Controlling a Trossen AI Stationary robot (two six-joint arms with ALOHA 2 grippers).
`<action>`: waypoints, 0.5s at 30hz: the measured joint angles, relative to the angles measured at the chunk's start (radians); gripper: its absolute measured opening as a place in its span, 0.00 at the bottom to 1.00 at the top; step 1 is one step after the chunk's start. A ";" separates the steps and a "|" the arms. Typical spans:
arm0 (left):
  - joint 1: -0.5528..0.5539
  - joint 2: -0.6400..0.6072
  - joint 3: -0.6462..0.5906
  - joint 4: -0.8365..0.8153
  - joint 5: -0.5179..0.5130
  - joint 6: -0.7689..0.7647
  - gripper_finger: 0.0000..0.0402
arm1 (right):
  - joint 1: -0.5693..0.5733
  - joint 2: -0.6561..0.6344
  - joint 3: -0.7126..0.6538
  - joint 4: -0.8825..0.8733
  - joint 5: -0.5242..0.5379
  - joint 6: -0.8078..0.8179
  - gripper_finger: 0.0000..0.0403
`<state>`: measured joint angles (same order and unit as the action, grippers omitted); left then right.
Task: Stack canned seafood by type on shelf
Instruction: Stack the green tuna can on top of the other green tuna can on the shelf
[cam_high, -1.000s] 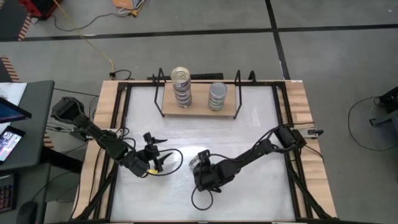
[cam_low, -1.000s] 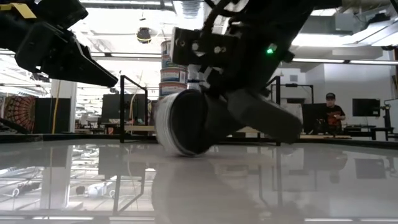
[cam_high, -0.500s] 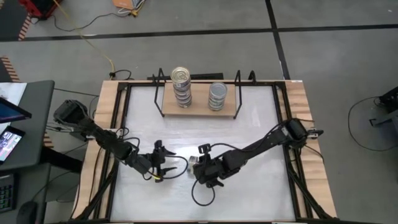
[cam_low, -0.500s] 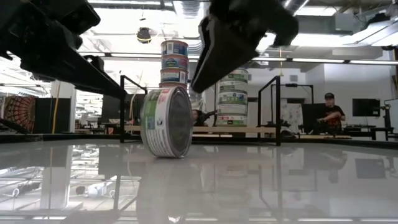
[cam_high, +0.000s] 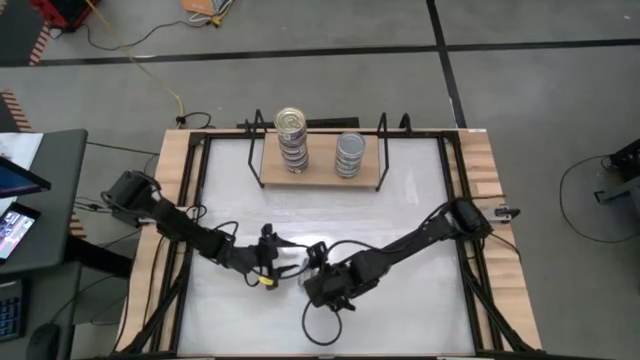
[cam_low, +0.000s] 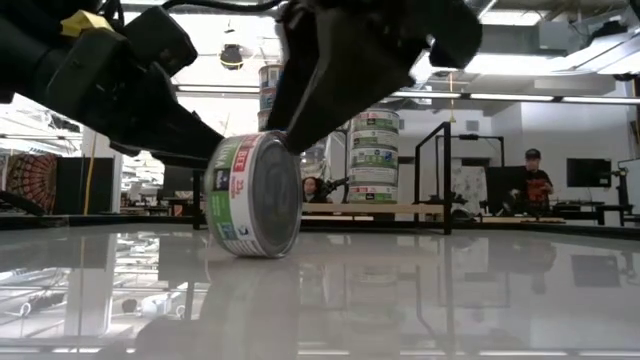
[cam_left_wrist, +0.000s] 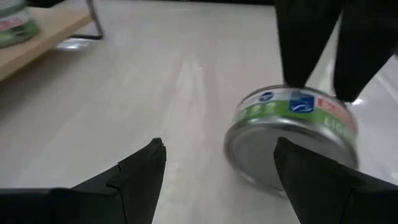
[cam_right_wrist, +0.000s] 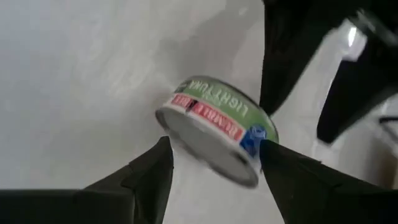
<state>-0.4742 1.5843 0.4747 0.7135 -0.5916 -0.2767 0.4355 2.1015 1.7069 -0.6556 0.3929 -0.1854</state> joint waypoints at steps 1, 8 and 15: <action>0.003 0.013 0.001 0.023 0.014 0.006 0.72 | 0.000 0.018 0.019 -0.008 0.005 -0.025 0.68; 0.027 0.069 0.016 0.068 0.081 0.026 0.72 | -0.001 0.076 0.142 -0.055 0.051 -0.127 0.68; 0.026 0.072 0.048 0.067 0.099 0.091 0.72 | -0.024 0.078 0.156 -0.072 -0.019 -0.172 0.68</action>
<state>-0.4483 1.6558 0.5227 0.7809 -0.4922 -0.1858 0.4114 2.1796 1.8633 -0.7279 0.3737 -0.3573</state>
